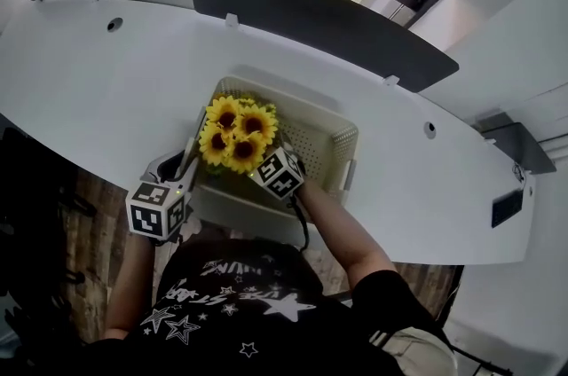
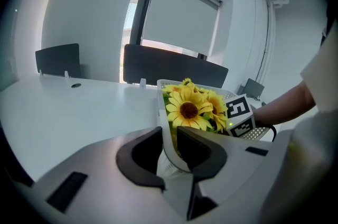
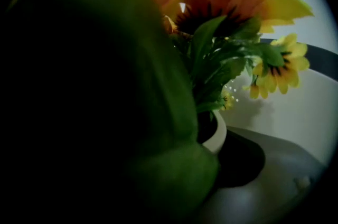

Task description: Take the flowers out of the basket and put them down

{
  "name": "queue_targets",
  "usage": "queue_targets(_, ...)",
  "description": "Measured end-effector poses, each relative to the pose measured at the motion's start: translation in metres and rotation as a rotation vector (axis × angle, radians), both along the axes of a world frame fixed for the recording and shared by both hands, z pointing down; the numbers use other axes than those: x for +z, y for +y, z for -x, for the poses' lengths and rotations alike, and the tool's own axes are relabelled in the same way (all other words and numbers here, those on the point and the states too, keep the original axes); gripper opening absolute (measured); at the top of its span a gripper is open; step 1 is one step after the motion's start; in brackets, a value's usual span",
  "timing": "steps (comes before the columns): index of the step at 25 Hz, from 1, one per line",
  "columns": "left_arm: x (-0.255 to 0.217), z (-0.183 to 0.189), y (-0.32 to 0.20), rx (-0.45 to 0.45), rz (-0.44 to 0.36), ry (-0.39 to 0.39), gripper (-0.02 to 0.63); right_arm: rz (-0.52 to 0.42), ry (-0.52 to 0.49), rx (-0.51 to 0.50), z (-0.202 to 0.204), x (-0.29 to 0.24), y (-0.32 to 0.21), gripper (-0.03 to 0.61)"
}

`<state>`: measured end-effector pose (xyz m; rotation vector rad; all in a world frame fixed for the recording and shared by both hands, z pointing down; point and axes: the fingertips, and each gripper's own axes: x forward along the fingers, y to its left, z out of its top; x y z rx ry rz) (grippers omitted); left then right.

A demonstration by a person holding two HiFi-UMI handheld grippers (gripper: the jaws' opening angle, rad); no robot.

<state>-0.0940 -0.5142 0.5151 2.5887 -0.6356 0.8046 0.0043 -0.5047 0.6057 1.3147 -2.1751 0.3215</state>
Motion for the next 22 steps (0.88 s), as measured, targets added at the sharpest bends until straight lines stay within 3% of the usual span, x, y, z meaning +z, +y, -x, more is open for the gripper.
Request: queue_targets(22,0.001,0.004,-0.001,-0.033,0.006,0.041,0.077,0.017,-0.062,0.061,0.008,-0.009,-0.023,0.524)
